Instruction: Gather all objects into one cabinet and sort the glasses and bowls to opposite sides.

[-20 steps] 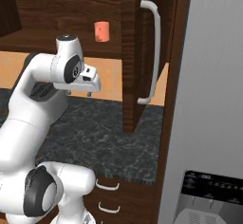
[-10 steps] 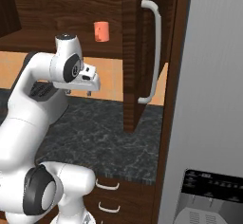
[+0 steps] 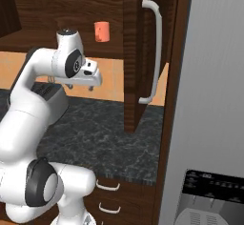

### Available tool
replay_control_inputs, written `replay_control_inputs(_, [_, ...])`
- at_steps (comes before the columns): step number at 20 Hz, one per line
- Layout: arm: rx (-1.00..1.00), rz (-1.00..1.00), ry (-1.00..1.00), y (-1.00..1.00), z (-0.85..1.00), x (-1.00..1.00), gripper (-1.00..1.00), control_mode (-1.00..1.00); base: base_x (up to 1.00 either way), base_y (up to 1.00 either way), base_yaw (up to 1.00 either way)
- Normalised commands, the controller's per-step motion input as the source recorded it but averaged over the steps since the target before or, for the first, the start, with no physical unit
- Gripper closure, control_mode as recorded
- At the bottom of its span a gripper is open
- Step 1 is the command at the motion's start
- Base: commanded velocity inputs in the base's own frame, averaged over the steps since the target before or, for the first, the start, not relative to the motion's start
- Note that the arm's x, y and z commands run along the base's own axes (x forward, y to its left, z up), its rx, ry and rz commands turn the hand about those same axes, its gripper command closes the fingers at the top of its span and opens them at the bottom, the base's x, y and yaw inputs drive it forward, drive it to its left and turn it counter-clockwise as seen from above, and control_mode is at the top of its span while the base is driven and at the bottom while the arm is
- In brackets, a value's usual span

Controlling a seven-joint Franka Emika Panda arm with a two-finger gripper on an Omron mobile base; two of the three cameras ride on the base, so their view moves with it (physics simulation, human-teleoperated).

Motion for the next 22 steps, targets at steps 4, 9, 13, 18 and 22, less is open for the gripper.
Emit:
replay_control_inputs(4, [-0.07, 0.00, -0.07, 0.00, 0.59, 0.00, -1.00, -1.00, 0.00, 0.00, 0.00])
replay_control_inputs(9, [-0.07, 0.00, -0.19, 0.00, 0.53, 0.01, -1.00, -1.00, 0.00, 0.00, 0.00])
replay_control_inputs(13, [0.04, -0.03, -0.25, 0.00, 0.53, 0.00, -1.00, -1.00, 0.00, 0.00, 0.00])
replay_control_inputs(18, [0.00, -0.06, -0.31, 0.00, 0.39, 0.00, -1.00, -1.00, 0.00, 0.00, 0.00])
replay_control_inputs(22, [0.00, -0.09, -0.20, 0.00, 0.14, 0.11, -1.00, -1.00, 0.00, 0.00, 0.00])
